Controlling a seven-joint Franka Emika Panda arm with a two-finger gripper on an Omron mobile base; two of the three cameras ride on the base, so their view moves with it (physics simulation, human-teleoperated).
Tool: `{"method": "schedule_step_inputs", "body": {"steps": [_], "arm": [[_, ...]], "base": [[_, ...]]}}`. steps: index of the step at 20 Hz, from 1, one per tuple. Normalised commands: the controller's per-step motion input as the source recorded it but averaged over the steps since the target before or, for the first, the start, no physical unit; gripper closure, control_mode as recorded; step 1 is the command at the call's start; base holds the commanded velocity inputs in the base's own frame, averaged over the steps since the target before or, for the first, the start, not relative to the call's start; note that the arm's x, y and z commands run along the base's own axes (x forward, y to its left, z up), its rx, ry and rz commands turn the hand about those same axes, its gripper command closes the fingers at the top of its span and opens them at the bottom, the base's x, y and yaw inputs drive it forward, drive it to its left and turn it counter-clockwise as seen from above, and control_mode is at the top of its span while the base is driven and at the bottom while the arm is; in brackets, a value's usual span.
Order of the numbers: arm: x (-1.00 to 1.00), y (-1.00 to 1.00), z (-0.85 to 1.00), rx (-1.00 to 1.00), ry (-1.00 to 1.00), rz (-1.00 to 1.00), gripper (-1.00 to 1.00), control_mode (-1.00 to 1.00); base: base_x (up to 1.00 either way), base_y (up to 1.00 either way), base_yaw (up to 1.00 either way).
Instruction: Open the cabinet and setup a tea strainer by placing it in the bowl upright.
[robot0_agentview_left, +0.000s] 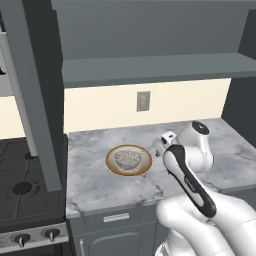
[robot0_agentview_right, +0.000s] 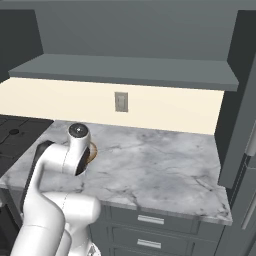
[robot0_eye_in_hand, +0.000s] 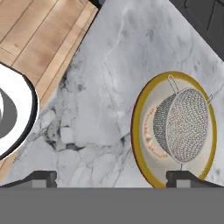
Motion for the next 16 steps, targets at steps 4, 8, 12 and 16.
{"method": "schedule_step_inputs", "body": {"steps": [4,8,12,16], "arm": [[0.01,-0.67,0.00,-0.23,-0.06,0.01,-1.00,-1.00],[0.04,-0.94,0.04,-0.21,0.00,0.05,-1.00,-1.00],[0.00,-0.70,0.36,-0.20,0.10,0.06,-1.00,-1.00],[-0.22,-0.37,0.66,-0.12,0.15,0.01,-1.00,-1.00]], "base": [[0.00,0.00,0.00],[0.00,0.00,0.00],[0.00,0.00,0.00],[0.00,0.00,0.00]]}}
